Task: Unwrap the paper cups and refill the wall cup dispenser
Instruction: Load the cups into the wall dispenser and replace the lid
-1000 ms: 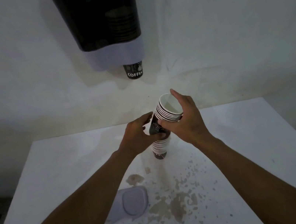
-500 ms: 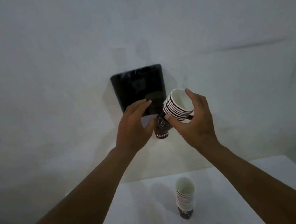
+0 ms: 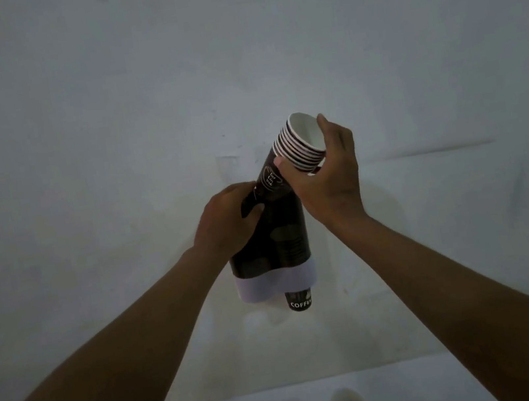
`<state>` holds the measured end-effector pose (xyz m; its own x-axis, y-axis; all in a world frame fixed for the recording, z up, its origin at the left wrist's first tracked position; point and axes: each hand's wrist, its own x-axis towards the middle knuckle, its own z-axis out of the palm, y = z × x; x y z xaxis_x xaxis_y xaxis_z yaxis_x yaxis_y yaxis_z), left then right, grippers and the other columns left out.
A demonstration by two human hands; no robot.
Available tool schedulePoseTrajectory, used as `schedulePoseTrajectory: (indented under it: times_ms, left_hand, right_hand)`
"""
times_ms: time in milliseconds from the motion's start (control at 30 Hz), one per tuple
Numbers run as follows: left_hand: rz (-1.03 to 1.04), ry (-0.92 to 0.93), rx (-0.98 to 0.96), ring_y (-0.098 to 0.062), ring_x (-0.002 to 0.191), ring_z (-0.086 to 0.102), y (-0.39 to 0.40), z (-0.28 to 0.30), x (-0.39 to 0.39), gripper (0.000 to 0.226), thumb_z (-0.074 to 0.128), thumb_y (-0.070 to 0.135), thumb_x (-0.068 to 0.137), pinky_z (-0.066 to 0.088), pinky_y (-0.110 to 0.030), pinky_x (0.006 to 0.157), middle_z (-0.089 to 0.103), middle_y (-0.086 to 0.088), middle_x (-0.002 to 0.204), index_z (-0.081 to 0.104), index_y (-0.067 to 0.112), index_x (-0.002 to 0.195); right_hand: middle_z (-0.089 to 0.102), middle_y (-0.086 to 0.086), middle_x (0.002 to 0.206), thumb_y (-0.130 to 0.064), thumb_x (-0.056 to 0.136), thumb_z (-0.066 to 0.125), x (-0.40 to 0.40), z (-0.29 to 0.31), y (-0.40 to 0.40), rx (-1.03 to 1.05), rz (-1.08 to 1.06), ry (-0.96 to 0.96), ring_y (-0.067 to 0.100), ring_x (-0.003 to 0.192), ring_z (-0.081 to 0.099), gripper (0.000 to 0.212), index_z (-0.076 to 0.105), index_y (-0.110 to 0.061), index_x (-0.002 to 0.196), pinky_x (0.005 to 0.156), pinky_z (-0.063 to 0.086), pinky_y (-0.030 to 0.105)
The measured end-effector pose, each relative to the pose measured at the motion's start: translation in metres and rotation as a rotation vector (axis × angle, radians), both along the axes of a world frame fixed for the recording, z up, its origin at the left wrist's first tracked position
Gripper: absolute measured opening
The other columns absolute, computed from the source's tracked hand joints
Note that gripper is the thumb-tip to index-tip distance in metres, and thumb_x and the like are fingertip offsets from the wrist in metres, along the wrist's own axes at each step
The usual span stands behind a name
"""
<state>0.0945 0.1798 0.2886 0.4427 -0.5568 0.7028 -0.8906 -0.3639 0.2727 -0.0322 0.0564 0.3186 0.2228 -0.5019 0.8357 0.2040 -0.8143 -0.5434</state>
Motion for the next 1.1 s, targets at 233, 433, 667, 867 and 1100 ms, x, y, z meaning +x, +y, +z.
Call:
schedulePoseTrajectory:
  times_ms: [233, 433, 667, 867, 1100]
  left_hand:
    - [-0.047, -0.031, 0.020, -0.027, 0.104, 0.069, -0.011, -0.005, 0.025, 0.034, 0.067, 0.028, 0.093, 0.054, -0.040, 0.096, 0.073, -0.006, 0.119, 0.069, 0.018, 0.125]
    - [-0.097, -0.122, -0.117, -0.026, 0.092, 0.074, -0.015, -0.015, 0.036, 0.025, 0.071, 0.022, 0.088, 0.059, -0.040, 0.088, 0.077, -0.006, 0.108, 0.076, 0.016, 0.112]
    - [-0.143, -0.202, -0.201, -0.022, 0.090, 0.075, -0.014, -0.020, 0.038, 0.024, 0.075, 0.018, 0.085, 0.059, -0.033, 0.084, 0.078, -0.003, 0.104, 0.078, 0.016, 0.108]
    - [-0.138, -0.215, -0.209, -0.021, 0.090, 0.074, -0.015, -0.022, 0.040, 0.023, 0.074, 0.021, 0.086, 0.060, -0.035, 0.081, 0.078, -0.002, 0.103, 0.078, 0.017, 0.108]
    - [-0.124, -0.195, -0.189, -0.021, 0.090, 0.074, -0.016, -0.023, 0.039, 0.025, 0.069, 0.026, 0.088, 0.060, -0.036, 0.082, 0.078, -0.001, 0.106, 0.077, 0.018, 0.111]
  right_hand:
    - [0.040, 0.002, 0.143, -0.041, 0.079, 0.077, 0.034, 0.007, -0.020, -0.030, -0.050, 0.082, 0.015, 0.130, 0.044, 0.083, 0.037, -0.016, 0.148, 0.100, 0.038, 0.025]
    - [0.036, 0.004, 0.149, -0.044, 0.077, 0.076, 0.058, 0.001, -0.039, -0.074, 0.009, 0.526, 0.022, 0.134, 0.043, 0.090, 0.032, -0.015, 0.150, 0.109, 0.039, 0.035]
    - [0.036, 0.006, 0.150, -0.050, 0.082, 0.069, 0.069, -0.008, -0.046, -0.097, 0.055, 0.701, 0.024, 0.134, 0.043, 0.084, 0.035, -0.013, 0.149, 0.111, 0.038, 0.037]
    - [0.049, -0.001, 0.132, -0.050, 0.082, 0.066, 0.070, -0.011, -0.045, -0.148, 0.063, 0.669, 0.020, 0.116, 0.057, 0.048, 0.063, -0.027, 0.124, 0.102, 0.046, 0.038]
    - [0.052, 0.000, 0.126, -0.063, 0.080, 0.057, 0.075, -0.004, -0.041, -0.222, -0.018, 0.763, 0.024, 0.106, 0.060, 0.047, 0.076, -0.024, 0.099, 0.094, 0.050, 0.040]
